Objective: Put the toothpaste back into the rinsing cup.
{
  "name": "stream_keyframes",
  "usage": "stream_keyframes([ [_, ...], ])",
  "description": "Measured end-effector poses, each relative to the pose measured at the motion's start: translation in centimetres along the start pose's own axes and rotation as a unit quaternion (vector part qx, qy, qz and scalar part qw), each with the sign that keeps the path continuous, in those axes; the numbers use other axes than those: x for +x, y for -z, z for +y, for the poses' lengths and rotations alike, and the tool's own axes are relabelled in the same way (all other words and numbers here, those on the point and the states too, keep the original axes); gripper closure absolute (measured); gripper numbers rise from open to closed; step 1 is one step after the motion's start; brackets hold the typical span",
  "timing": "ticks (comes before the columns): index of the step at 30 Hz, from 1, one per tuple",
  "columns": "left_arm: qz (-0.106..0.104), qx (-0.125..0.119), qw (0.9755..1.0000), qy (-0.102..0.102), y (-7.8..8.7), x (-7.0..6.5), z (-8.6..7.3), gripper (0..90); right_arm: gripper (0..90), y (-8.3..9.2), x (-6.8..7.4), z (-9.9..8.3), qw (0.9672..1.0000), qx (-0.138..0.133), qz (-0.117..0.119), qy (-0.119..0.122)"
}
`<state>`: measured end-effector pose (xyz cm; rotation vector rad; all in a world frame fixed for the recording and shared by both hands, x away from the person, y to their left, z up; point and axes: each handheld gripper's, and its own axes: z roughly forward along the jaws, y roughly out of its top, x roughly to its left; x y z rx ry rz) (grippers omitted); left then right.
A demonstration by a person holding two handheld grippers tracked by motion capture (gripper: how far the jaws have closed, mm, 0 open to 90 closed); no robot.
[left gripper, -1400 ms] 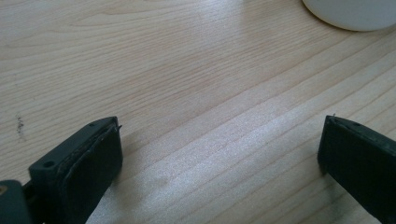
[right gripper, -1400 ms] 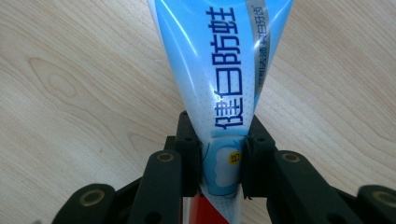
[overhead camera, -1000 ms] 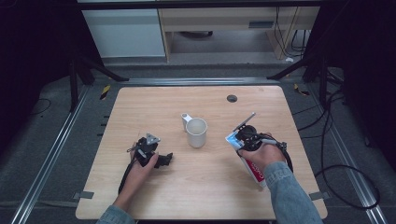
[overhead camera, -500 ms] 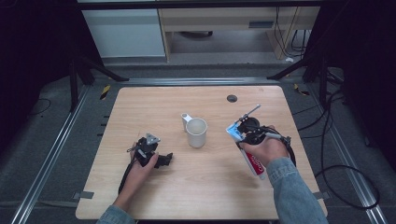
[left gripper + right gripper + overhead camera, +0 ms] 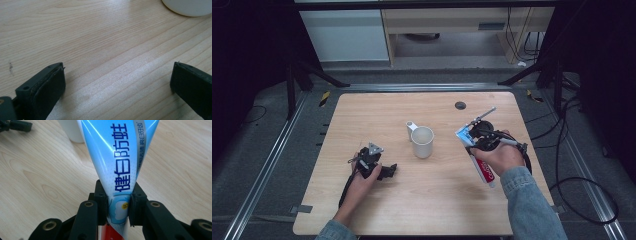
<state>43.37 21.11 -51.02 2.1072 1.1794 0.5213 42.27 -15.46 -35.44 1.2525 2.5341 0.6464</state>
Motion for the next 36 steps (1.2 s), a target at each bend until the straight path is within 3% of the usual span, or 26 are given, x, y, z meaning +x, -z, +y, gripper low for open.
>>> stream_keyframes([
  [8, 0.000, 0.000, 1.0000, 0.000, 0.0, 0.0, 0.0, 0.0, 72.8, 0.3, 0.1, 0.3, 0.9988, -0.048, 0.002, -0.002],
  [17, 0.000, 0.000, 1.0000, 0.000, 0.0, 0.0, 0.0, 0.0, 72.6, 0.2, 1.1, 1.1, 0.9929, -0.118, 0.013, 0.004],
  [27, -0.004, 0.001, 1.0000, -0.005, 0.0, 0.1, 0.0, 0.0, 72.4, -0.1, 2.8, 2.6, 0.9777, -0.205, 0.036, -0.023],
  [28, -0.004, 0.001, 1.0000, -0.005, 0.0, 0.1, 0.0, 0.0, 72.4, -0.3, 2.9, 3.0, 0.9748, -0.219, 0.036, -0.026],
  [32, -0.004, 0.001, 1.0000, -0.005, 0.0, 0.1, 0.0, 0.0, 72.4, -0.2, 3.2, 3.4, 0.9726, -0.229, 0.033, -0.025],
  [36, -0.005, 0.001, 1.0000, -0.005, 0.0, 0.1, 0.0, 0.0, 72.4, 0.0, 3.6, 3.9, 0.9680, -0.248, 0.025, -0.026],
])
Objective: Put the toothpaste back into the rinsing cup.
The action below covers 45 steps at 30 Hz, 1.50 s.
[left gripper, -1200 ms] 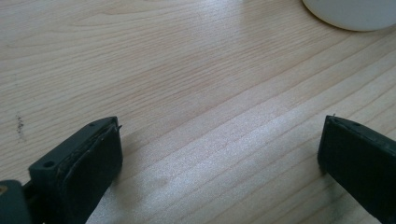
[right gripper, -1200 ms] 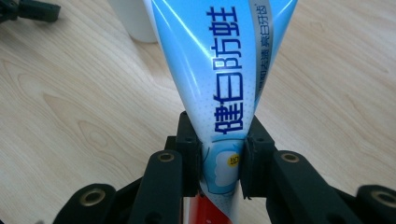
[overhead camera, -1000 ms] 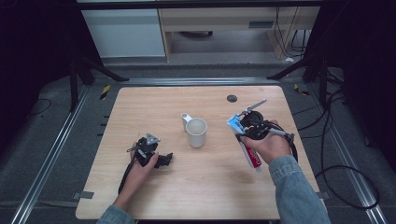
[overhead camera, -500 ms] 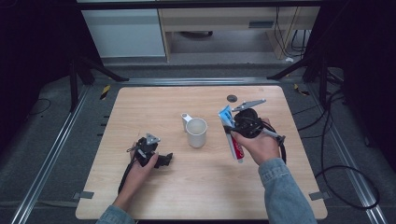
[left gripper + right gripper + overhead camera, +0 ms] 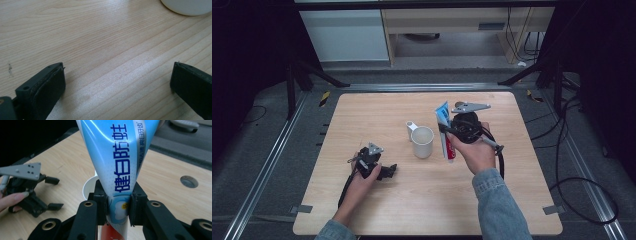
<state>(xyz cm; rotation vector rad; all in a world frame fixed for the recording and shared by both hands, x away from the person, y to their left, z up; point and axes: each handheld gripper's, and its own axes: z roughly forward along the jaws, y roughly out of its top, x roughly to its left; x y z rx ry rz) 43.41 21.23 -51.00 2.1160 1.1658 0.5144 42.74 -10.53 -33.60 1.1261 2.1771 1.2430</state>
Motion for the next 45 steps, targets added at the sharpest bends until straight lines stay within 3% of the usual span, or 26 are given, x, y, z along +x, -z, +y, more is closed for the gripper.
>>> stream_keyframes([
  [3, 0.000, -0.002, 1.0000, 0.001, -0.1, 0.0, 0.1, 0.0, 72.4, -0.1, 0.4, 0.3, 0.9998, -0.011, -0.014, 0.006],
  [6, 0.000, -0.002, 1.0000, 0.002, -0.1, 0.0, 0.1, 0.0, 72.4, -0.3, 0.7, 0.6, 0.9995, -0.030, -0.013, -0.001],
  [15, 0.000, -0.002, 1.0000, 0.001, -0.1, 0.0, 0.1, 0.0, 72.3, -0.5, 1.5, 1.1, 0.9984, -0.054, -0.016, 0.005],
  [20, 0.000, -0.002, 1.0000, 0.001, -0.1, 0.0, 0.1, 0.0, 72.3, -0.4, 1.5, 1.3, 0.9983, -0.053, -0.020, 0.008],
  [37, 0.000, -0.001, 1.0000, 0.001, -0.1, 0.0, 0.1, 0.0, 72.3, 0.4, 1.4, 4.1, 0.9934, -0.109, -0.036, 0.002],
  [45, 0.001, -0.003, 1.0000, 0.003, -0.1, 0.0, 0.1, 0.0, 72.3, 0.1, 1.8, 4.8, 0.9931, -0.111, -0.036, 0.008],
])
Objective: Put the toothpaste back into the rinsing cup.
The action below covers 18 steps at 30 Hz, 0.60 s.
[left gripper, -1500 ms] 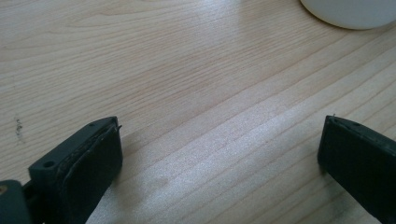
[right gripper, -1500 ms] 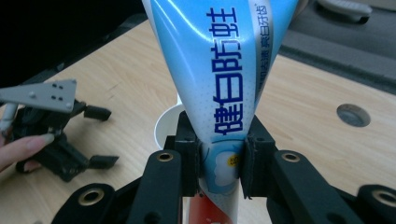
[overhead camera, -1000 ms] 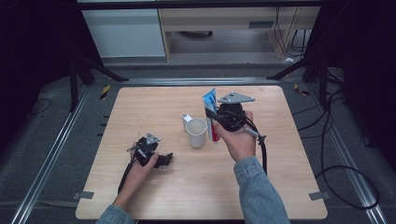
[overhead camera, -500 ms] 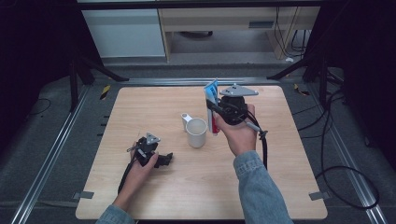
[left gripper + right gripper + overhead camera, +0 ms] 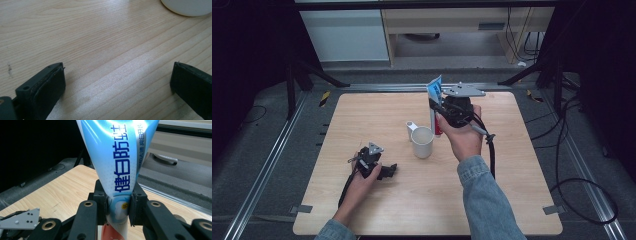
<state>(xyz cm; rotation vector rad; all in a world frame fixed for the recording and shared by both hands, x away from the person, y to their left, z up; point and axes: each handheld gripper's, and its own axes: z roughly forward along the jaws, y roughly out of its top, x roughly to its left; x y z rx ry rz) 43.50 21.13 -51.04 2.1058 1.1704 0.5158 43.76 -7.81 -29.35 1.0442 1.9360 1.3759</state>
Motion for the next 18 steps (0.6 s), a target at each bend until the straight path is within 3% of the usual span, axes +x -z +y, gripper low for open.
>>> stream_keyframes([
  [18, 0.000, 0.000, 1.0000, 0.000, 0.0, 0.0, 0.0, 0.0, 72.3, -2.0, 0.4, -0.1, 0.9999, -0.012, 0.000, -0.003],
])
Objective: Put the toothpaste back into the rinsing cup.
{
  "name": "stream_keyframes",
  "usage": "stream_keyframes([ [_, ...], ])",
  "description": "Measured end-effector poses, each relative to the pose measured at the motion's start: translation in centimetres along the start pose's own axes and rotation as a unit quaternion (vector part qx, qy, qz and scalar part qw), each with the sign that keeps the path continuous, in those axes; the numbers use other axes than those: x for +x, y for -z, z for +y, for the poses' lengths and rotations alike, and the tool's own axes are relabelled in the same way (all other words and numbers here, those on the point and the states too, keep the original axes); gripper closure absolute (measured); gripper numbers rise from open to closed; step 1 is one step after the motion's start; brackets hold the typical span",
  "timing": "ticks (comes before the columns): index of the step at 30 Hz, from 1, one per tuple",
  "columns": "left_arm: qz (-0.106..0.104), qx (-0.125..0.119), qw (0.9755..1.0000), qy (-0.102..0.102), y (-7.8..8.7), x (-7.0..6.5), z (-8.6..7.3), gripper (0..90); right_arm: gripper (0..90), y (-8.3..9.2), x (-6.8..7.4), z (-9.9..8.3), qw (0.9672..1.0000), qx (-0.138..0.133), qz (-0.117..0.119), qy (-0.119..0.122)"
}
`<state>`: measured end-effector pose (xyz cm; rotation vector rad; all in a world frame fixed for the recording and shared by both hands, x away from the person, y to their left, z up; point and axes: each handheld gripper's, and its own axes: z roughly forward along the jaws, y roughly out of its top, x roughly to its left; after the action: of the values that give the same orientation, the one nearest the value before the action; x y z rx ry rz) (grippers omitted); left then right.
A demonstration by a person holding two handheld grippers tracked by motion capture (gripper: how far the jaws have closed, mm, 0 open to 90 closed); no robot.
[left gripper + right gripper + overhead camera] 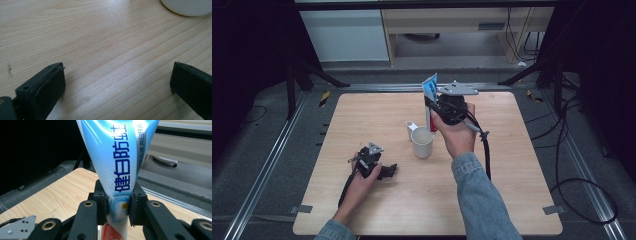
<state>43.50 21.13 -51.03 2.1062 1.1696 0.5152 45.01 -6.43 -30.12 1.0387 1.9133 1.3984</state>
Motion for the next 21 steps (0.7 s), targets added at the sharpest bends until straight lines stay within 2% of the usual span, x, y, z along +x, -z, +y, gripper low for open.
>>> stream_keyframes([
  [9, 0.000, -0.001, 1.0000, 0.000, 0.0, 0.0, 0.0, 0.0, 72.3, -1.5, 1.2, -1.1, 0.9998, 0.012, 0.013, 0.010],
  [15, 0.000, -0.001, 1.0000, 0.000, 0.0, 0.0, 0.0, 0.0, 72.3, -2.2, 1.5, -1.5, 0.9997, 0.012, 0.014, 0.013],
  [21, 0.000, 0.000, 1.0000, 0.000, 0.0, 0.0, 0.0, 0.0, 72.3, -3.2, 1.2, -2.4, 0.9998, 0.013, 0.011, -0.001],
])
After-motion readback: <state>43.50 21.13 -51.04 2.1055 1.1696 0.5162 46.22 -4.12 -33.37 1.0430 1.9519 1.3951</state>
